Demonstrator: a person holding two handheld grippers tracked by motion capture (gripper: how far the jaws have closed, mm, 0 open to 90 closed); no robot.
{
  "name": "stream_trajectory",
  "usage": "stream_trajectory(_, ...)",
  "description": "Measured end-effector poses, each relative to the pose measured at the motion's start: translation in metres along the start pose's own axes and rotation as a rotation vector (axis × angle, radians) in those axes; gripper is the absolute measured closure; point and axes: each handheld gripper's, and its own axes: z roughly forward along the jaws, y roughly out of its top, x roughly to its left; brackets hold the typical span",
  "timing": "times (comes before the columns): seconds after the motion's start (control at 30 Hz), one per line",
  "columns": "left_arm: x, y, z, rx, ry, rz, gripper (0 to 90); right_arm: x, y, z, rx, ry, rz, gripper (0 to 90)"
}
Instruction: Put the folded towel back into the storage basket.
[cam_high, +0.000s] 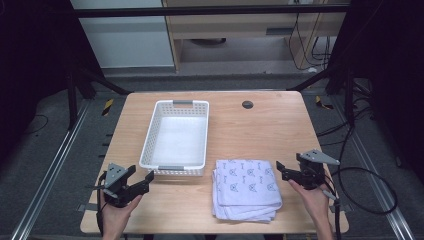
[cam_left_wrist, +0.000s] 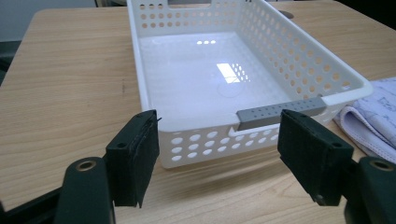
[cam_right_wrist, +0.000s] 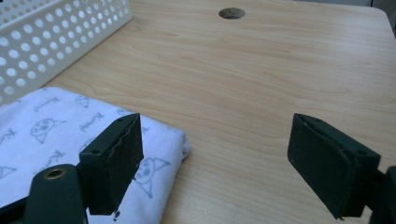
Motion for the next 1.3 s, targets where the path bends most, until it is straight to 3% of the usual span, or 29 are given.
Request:
stream_trajectory(0.37, -0.014, 0.008, 0.005, 0.002, -0.037, 0.013, 27.9, 0.010, 0.018, -0.005, -0.041, 0.041, -0.041, 16.1)
stream_trajectory(0.63, -0.026, 0.018, 0.008, 0.001, -0.054, 0.050, 27.6, 0.009, 0.025, -0.008, -0.042, 0.004, -0.036, 14.3)
stream_trajectory(0.8, -0.033, 0.023, 0.010, -0.003, -0.069, 0.057, 27.5, 0.008, 0.031, -0.009, -0.050, 0.011, -0.033, 14.7)
stream_trajectory(1.3, -0.068, 0.036, 0.020, 0.001, -0.126, 0.095, 28.0, 0.016, 0.044, -0.005, -0.055, 0.061, -0.045, 21.1)
